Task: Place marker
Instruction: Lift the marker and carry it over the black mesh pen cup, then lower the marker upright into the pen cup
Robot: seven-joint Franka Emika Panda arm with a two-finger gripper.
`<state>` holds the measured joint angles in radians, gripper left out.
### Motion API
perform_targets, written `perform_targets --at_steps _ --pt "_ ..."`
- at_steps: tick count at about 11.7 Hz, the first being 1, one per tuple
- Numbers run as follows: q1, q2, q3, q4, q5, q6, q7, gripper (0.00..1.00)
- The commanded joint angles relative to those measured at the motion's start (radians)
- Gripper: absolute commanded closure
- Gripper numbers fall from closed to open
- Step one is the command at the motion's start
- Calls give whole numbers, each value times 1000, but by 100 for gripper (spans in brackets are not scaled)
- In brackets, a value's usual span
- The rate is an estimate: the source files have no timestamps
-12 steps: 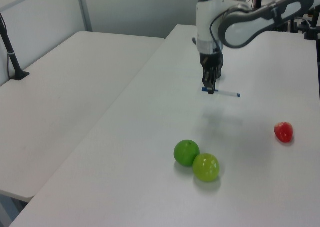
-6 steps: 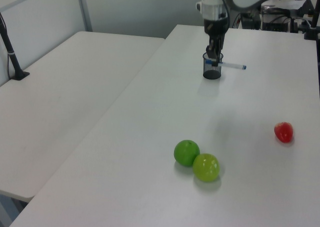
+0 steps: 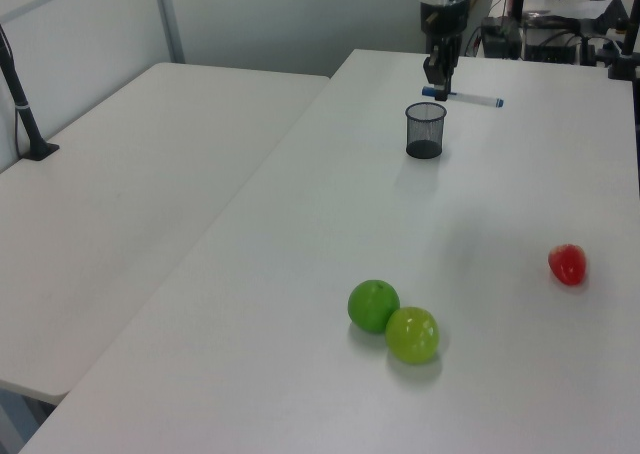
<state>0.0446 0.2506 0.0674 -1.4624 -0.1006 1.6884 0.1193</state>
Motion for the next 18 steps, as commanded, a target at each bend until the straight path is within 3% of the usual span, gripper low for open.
perform_targets --at_steps 1,3,7,13,18 --pt "-15 -7 -116 -4 22 -9 -156 92" --pt "-37 -2 -167 -10 33 -4 -220 92" --pt "-94 16 -178 -21 50 143 -242 92" --pt "-137 10 -173 -116 82 514 -221 92" --pt "-137 13 -169 -255 82 882 -221 92"
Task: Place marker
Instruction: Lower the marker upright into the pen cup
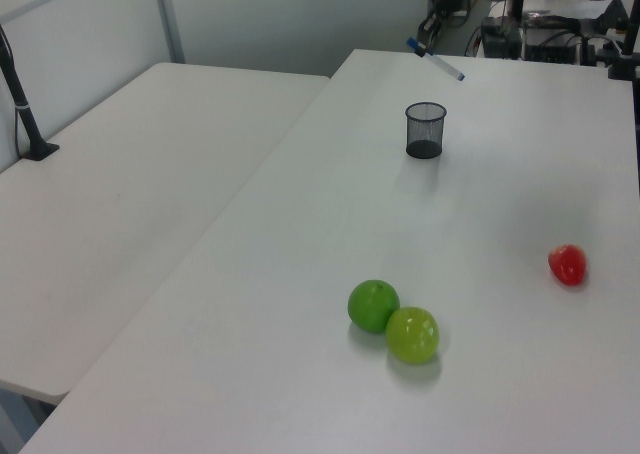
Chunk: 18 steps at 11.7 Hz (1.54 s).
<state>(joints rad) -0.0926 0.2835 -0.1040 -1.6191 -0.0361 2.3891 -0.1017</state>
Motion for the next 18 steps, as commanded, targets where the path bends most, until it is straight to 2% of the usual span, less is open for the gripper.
perform_targets --at_steps 1,4,9,15,18 --pt "1 -18 3 -131 18 264 0 92" --pt "4 3 3 -191 18 433 0 92" --pt "13 62 4 -219 18 580 0 92" --pt "24 72 9 -298 16 621 -1 90" --pt "30 72 10 -308 16 621 -1 89"
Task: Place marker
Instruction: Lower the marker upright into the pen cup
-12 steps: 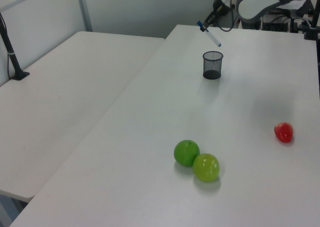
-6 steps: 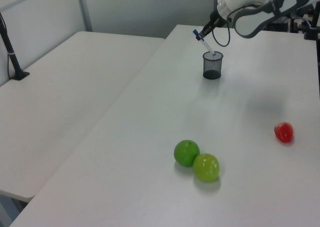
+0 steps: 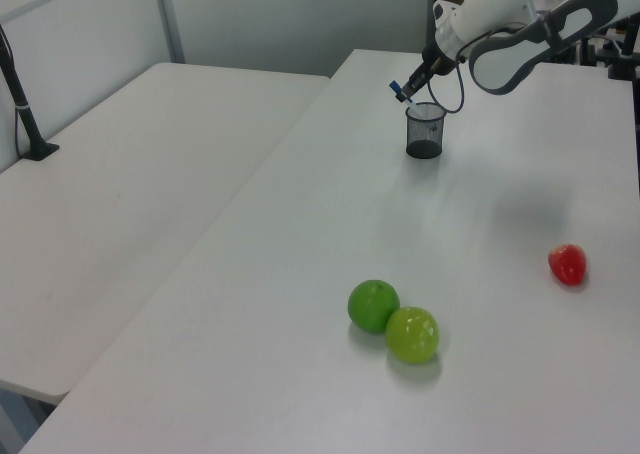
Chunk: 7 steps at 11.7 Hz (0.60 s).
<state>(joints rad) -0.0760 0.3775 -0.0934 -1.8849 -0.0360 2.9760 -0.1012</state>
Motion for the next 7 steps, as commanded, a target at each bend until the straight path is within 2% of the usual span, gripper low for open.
perform_targets --at_steps 1,3,4,5,6,7 --pt "13 -22 0 -42 16 34 -2 89" --pt "13 -22 0 -42 16 34 -2 85" --pt "12 -22 0 -42 16 34 0 68" --pt "12 -22 0 -42 16 34 0 44" --pt "12 -22 0 -42 16 34 0 40" --pt "12 -22 0 -42 16 34 1 25"
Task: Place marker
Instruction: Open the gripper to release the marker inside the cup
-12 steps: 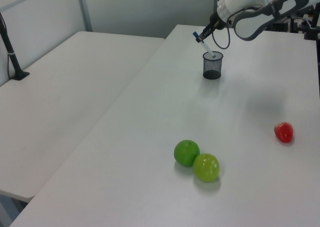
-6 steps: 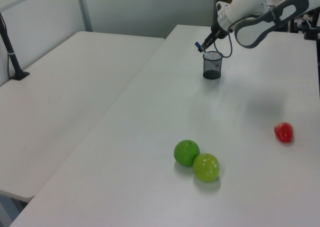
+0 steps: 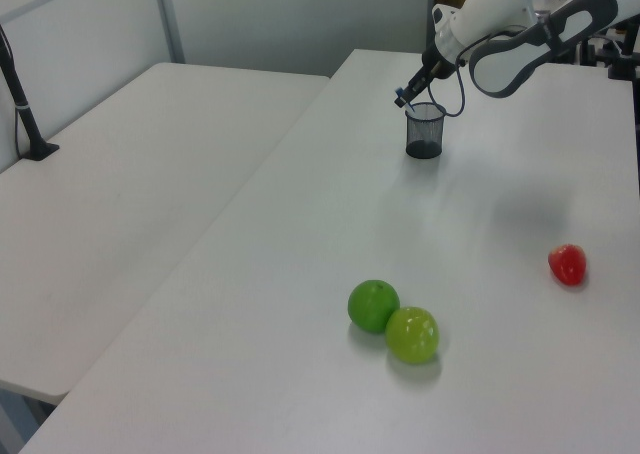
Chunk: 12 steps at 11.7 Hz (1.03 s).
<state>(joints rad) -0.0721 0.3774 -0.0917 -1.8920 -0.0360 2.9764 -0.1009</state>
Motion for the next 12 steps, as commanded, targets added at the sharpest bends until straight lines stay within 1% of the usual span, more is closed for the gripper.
perform_targets --at_steps 1,2,3,8,11,12 --pt "8 -22 -2 -32 16 32 30 0" --pt "9 -20 -2 -27 16 33 65 0" --pt "9 -22 -2 -25 16 33 72 0" --pt "9 -23 -2 -19 14 30 70 0" --pt "28 -29 0 31 11 13 72 0" --pt "43 -32 0 59 11 -26 72 0"
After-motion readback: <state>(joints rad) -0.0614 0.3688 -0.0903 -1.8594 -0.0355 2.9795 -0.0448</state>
